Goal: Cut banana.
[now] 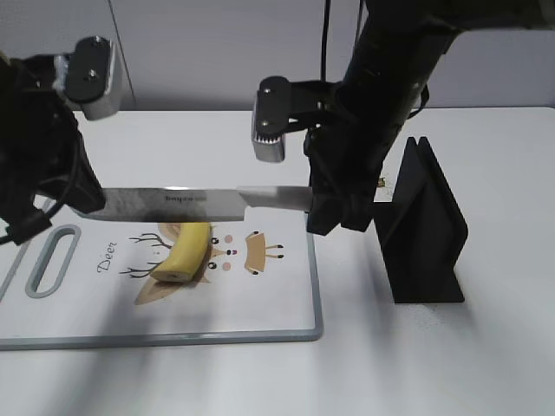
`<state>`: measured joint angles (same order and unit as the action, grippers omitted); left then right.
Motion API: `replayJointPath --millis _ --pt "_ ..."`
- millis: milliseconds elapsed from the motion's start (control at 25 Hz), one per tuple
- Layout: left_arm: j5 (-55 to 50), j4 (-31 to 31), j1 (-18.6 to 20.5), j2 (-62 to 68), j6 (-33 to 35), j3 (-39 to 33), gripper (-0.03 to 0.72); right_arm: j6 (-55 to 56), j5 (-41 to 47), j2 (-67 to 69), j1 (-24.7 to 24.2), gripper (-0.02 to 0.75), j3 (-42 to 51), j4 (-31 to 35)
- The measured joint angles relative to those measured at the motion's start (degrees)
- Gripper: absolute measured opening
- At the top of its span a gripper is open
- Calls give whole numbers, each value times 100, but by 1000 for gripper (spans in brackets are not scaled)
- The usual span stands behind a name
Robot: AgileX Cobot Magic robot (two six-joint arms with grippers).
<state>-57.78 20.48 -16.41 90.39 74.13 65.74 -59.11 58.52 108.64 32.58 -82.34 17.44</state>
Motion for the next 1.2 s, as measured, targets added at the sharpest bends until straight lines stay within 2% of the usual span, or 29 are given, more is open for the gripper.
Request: replayJointPath --millis 120,320,640,1200 --pt "538 -7 -151 24 -83 -487 -5 13 -234 0 6 162 310 -55" --pt "1367 18 -175 61 -110 -985 -5 -23 -714 58 33 163 440 -178" --pt "1616 19 -175 619 -110 -1018 -5 -28 -909 438 33 163 451 -203" --pt "1819 -114 -175 804 -110 -1018 -5 -38 -1159 598 39 163 451 -204"
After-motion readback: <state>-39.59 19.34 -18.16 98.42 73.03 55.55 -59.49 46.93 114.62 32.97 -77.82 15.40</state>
